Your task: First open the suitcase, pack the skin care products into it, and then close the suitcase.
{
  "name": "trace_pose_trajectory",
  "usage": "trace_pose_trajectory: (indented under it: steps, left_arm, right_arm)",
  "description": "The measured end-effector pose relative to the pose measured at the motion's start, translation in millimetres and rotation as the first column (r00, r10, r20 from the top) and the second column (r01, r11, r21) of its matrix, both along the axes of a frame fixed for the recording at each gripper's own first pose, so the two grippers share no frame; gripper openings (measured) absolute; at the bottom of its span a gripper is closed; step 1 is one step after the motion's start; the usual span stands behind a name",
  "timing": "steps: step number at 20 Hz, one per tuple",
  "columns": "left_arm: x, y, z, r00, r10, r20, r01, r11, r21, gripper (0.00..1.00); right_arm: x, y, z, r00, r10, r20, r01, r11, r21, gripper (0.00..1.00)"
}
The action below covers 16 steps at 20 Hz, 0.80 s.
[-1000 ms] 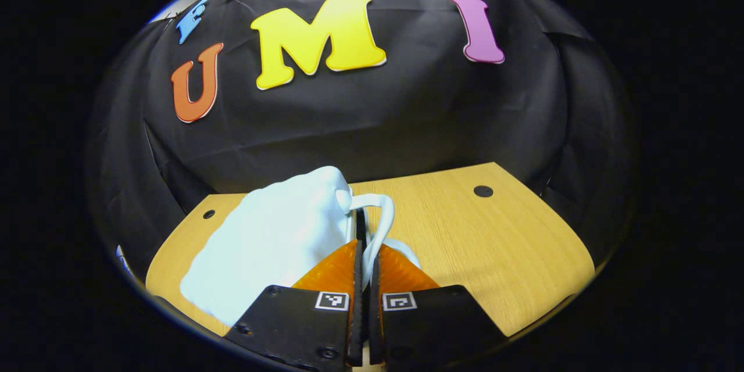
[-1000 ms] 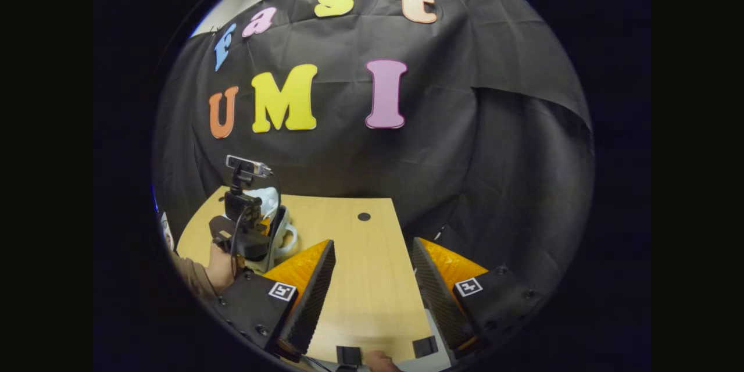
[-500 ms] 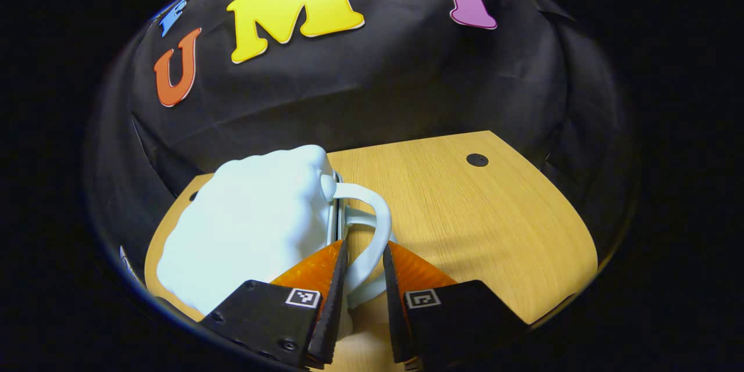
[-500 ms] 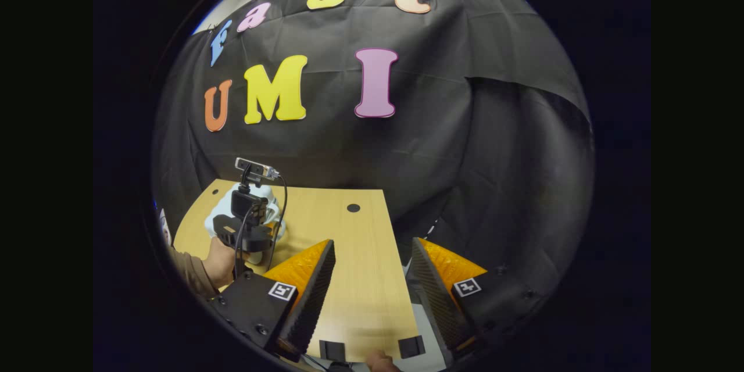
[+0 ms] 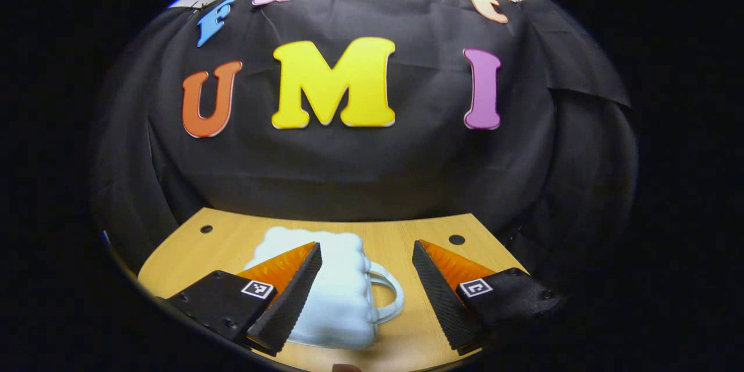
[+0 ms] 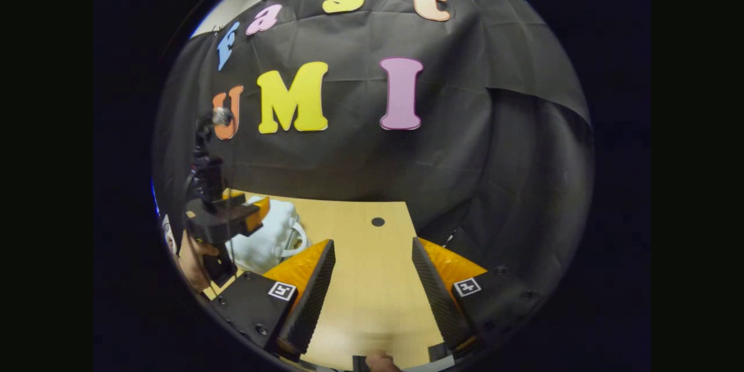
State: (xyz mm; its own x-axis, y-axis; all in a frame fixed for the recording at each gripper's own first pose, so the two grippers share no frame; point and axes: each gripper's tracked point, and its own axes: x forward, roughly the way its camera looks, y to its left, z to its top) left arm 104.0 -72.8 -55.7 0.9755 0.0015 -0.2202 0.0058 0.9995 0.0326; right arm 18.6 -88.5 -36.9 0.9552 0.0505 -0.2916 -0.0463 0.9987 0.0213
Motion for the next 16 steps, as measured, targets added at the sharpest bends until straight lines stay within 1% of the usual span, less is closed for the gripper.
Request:
trace_pose_trajectory:
  steps: [1, 2, 4, 7, 9, 12, 16]
  left_arm:
    - [-12.0, 19.7, 16.5, 0.999, 0.024, 0.029, -0.024, 0.999, 0.022, 0.99]
    - [-24.8, 35.5, 31.0, 0.998, 0.029, 0.054, -0.031, 0.999, 0.036, 0.99]
    - [-52.9, 66.6, 55.8, 0.995, 0.04, 0.093, -0.044, 0.998, 0.039, 1.0]
    - [-89.0, 111.3, 73.2, 0.993, 0.07, 0.098, -0.074, 0.997, 0.03, 1.0]
    - [-105.4, 140.7, 77.6, 0.991, 0.09, 0.096, -0.094, 0.995, 0.03, 1.0]
    - [-114.3, 172.3, 81.7, 0.987, 0.112, 0.115, -0.115, 0.993, 0.02, 1.0]
    - [-113.4, 194.7, 74.1, 0.99, 0.104, 0.099, -0.104, 0.995, -0.001, 1.0]
  right_arm:
    - [4.7, 16.4, 4.9, 1.0, 0.006, 0.013, -0.006, 1.0, 0.001, 0.8]
    - [9.8, 34.1, 9.6, 0.999, 0.017, 0.03, -0.017, 1.0, 0.004, 0.8]
    - [20.0, 71.4, 17.3, 0.997, 0.043, 0.063, -0.043, 0.999, 0.004, 0.8]
    - [24.8, 126.8, 25.1, 0.991, 0.072, 0.112, -0.074, 0.997, 0.015, 0.8]
    - [23.6, 165.7, 25.2, 0.987, 0.107, 0.123, -0.111, 0.994, 0.024, 0.8]
    - [17.9, 211.4, 32.0, 0.977, 0.145, 0.154, -0.147, 0.989, 0.005, 0.8]
    - [6.5, 247.9, 39.6, 0.97, 0.149, 0.194, -0.153, 0.988, 0.007, 0.8]
